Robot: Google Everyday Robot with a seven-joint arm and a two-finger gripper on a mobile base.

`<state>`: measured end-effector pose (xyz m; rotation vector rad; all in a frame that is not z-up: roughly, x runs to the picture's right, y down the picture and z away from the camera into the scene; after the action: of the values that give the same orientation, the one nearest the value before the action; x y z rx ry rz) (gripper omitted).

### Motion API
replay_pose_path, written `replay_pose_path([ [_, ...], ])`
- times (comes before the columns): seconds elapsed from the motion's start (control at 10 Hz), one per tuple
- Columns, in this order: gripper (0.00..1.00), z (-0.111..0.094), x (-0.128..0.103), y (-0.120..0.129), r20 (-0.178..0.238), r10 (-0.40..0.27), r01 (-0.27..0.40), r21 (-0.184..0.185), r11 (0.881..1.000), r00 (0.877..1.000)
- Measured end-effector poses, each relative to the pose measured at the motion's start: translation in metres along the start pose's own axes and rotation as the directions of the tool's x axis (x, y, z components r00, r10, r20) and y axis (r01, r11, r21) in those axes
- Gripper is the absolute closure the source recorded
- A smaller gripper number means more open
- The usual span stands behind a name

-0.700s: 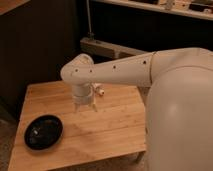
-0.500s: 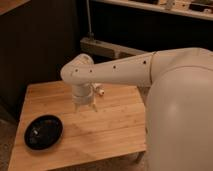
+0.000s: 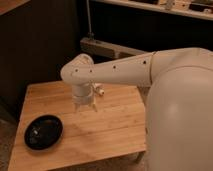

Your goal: Place the bottle in the ceramic bowl

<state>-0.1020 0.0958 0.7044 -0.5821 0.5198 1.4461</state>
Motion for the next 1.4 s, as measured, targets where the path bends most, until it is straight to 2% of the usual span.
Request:
replay_pose_path([
  [1.2, 0.35, 0.0001, 0.0001, -0.0002, 0.000, 0.000, 0.000, 0.001, 1.000, 1.000],
  [1.3, 0.35, -0.0006, -0.0002, -0.0006, 0.006, -0.004, 0.004, 0.005, 1.000, 1.000],
  [1.4, 0.35, -0.0028, -0.0029, -0.0020, 0.030, -0.021, 0.020, 0.017, 1.000, 0.999],
])
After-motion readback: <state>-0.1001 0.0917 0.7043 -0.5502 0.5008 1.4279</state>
